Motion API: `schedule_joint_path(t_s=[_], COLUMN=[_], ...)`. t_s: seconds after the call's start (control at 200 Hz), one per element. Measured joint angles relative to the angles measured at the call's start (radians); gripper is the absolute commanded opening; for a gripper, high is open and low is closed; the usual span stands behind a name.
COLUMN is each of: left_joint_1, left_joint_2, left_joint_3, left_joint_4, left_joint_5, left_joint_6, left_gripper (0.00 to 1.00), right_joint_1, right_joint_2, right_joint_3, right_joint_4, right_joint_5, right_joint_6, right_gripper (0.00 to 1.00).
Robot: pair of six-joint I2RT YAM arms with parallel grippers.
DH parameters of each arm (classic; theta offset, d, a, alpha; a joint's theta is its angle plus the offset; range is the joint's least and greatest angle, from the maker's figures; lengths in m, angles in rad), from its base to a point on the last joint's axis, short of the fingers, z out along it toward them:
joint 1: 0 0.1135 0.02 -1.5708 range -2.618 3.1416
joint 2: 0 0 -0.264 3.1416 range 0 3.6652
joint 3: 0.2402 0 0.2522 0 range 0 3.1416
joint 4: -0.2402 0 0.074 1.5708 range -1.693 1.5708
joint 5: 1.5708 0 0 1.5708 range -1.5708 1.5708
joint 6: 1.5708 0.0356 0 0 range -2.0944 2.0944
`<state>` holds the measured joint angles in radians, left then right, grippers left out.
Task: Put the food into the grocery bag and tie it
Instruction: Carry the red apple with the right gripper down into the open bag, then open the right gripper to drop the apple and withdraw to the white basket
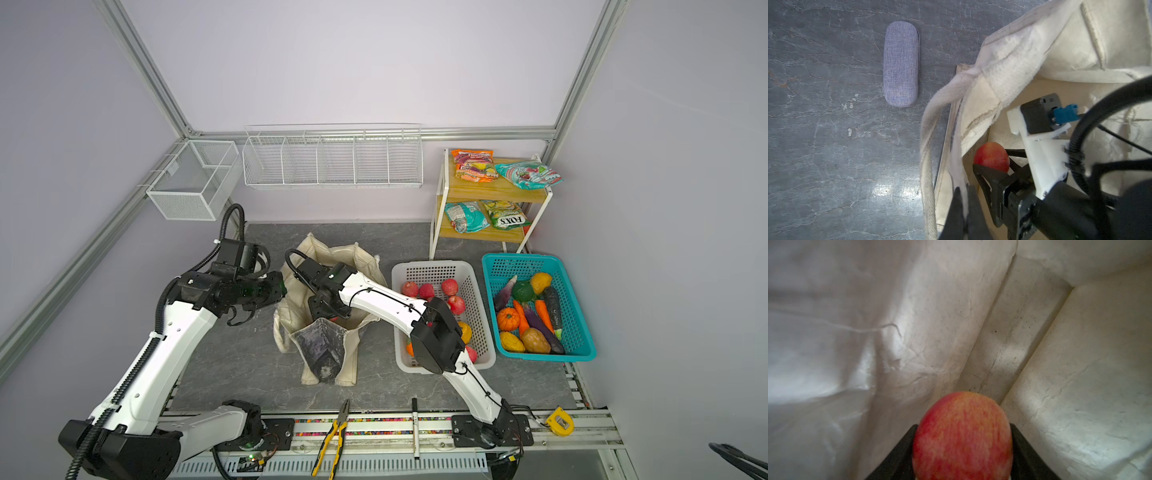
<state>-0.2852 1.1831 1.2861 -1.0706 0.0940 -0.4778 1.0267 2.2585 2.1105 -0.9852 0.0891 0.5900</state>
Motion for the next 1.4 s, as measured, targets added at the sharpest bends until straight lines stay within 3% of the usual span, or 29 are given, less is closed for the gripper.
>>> schedule_joint_path(t_s=[0.15, 0.605, 0.825, 0.96, 1.28, 1.4], left_joint_1=[0.000, 0.002, 0.002, 0.002, 0.004, 0.004], left_joint_2=[0.000, 0.000, 0.002, 0.007, 0.019, 0.020], left_joint_3=[0.000, 0.000, 0.000, 0.000, 0.000, 0.000], left_joint_4=[0.003, 0.016, 0.019, 0.020, 0.025, 0.025], left_joint_5=[0.005, 0.009, 0.012, 0.013, 0.017, 0.017], left_joint_6=[0.000, -0.001, -0.006, -0.006, -0.006, -0.006], left_gripper=[0.00, 0.00, 0.00, 0.00, 0.00, 0.00], right_joint_1=[0.000, 0.000, -0.004, -0.013, -0.092, -0.131], right_joint_2=[0.010, 0.020, 0.014, -0.027, -0.173, -0.274], right_joint_3=[-0.050, -0.065, 0.040, 0.148, 0.436, 0.456], right_joint_4=[0.040, 0.074, 0.024, -0.035, -0.147, -0.159], right_joint_5=[0.000, 0.023, 0.064, 0.103, 0.172, 0.198], right_joint_6=[0.000, -0.035, -0.076, -0.100, -0.136, -0.129], right_gripper=[0.58, 0.87, 1.00, 0.88, 0.88, 0.88])
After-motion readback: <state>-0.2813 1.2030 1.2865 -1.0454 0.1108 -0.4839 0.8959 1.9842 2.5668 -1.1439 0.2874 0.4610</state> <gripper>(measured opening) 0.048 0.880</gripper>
